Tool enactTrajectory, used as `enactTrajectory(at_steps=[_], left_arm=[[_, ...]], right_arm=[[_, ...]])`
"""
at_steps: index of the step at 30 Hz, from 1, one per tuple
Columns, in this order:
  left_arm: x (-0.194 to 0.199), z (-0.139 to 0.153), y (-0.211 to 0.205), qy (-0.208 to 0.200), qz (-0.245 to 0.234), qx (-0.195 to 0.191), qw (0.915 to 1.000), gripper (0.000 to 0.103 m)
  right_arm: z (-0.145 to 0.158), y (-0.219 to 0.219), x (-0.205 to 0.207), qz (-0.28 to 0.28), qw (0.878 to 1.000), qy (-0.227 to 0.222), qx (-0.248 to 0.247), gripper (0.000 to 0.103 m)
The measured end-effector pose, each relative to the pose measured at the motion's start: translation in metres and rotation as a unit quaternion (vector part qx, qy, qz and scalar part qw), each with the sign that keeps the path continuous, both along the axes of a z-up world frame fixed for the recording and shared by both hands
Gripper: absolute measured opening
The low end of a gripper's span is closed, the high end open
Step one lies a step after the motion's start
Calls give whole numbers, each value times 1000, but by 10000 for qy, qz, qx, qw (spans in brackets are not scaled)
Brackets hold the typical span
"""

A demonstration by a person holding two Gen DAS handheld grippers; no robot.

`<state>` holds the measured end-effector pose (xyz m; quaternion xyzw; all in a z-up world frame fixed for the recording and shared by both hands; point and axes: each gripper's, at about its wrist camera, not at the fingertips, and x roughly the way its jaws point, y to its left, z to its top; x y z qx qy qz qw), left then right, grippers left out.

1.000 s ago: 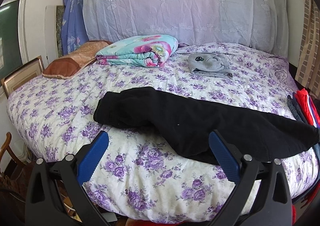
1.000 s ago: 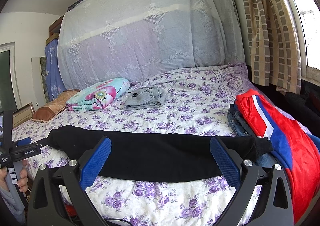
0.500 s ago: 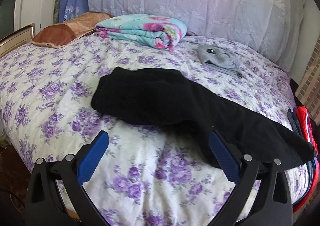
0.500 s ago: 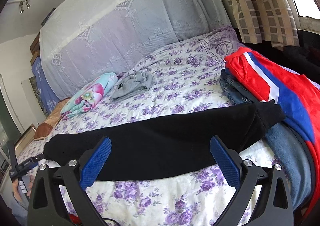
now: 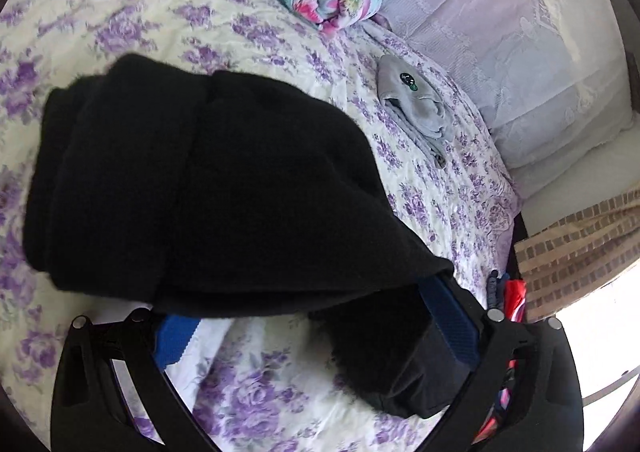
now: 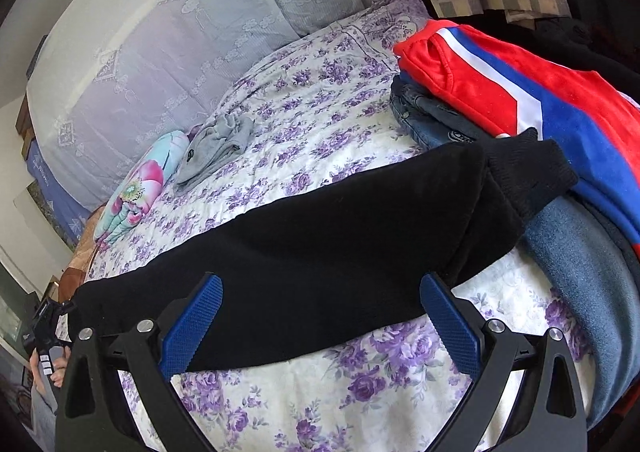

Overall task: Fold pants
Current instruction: 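Lower the left tool onto the black pants waist and close it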

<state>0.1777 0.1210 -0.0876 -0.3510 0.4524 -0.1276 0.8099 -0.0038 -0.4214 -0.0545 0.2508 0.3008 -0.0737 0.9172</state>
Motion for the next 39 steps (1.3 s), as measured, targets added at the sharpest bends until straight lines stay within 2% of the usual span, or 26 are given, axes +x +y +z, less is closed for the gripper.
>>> enactTrajectory(at_steps=[2, 6, 8, 11, 12, 14, 15, 16, 17, 19, 21, 22, 23, 24, 25, 26, 27, 28, 29, 30, 31, 33, 34, 36, 39], left_arm=[[-4, 0, 6, 63, 91, -273, 9996, 98], [-25, 13, 26, -351, 417, -468, 9974, 98], [-20, 9, 29, -175, 542, -528, 9970, 98], [-2, -4, 23, 170, 591, -970, 9934, 98], [8, -8, 19, 262, 607, -1023, 9926, 98], [21, -13, 15, 341, 813, -895, 9921, 98], [28, -11, 14, 285, 851, -764, 9930, 89], [33, -6, 13, 226, 846, -534, 9947, 61], [38, 0, 15, 158, 806, -203, 9964, 52], [46, 11, 26, -78, 638, 24, 9979, 26], [47, 31, 31, -545, 312, 356, 9974, 20], [43, 41, 30, -851, 90, 698, 9939, 20], [36, 48, 25, -1138, -228, 1204, 9859, 21], [31, 46, 23, -1281, -472, 1651, 9768, 28], [27, 37, 24, -1225, -593, 2018, 9699, 39], [25, 20, 33, -865, -463, 2179, 9710, 49], [22, 1, 46, -421, -228, 2039, 9778, 57], [15, -9, 57, -369, -130, 1615, 9861, 57], [2, -8, 64, -578, 8, 1451, 9877, 57], [-10, -1, 66, -642, 96, 1540, 9859, 62], [-18, 7, 66, -699, 239, 1678, 9831, 75], [-42, 28, 70, -1108, 770, 1859, 9733, 92], [-56, 39, 73, -1328, 937, 1847, 9693, 92], [-59, 60, 73, -1604, 913, 1729, 9675, 93], [-30, 79, 61, -1570, 561, 1796, 9695, 93]], right_arm=[[0, 1, 2, 28, 10000, 50, -14, 100], [1, -2, 7, 31, 10000, 80, -27, 100], [0, -2, 14, 80, 9999, 108, 9, 100], [1, 2, 21, 180, 9998, 54, 105, 100], [1, 5, 21, 212, 9997, 19, 121, 100], [2, 9, 19, 261, 9996, -12, 100, 100], [2, 10, 18, 273, 9996, -8, 63, 100], [2, 10, 16, 256, 9997, -1, 12, 100], [3, 9, 14, 218, 9998, -11, -37, 100], [4, 5, 11, 130, 9999, -75, -58, 100], [5, 0, 9, 72, 9999, -147, -9, 100], [6, -2, 9, 59, 9998, -178, 13, 100], [6, -2, 8, 56, 9998, -210, 20, 100], [6, -2, 8, 64, 9997, -222, 10, 100], [4, -1, 9, 78, 9997, -210, -6, 100], [2, -1, 10, 88, 9998, -174, -14, 100], [0, -1, 11, 102, 9999, -126, -9, 100], [-3, -1, 13, 123, 9999, -69, 4, 100], [-4, -1, 15, 137, 9999, -19, 13, 100], [-4, -1, 17, 152, 9999, 4, 11, 100], [-3, 0, 18, 165, 9999, -1, -14, 100], [1, 2, 20, 180, 9998, -50, -86, 100], [3, 3, 21, 188, 9997, -79, -113, 100], [5, 5, 23, 219, 9996, -92, -137, 100], [6, 9, 23, 267, 9995, -105, -147, 100]])
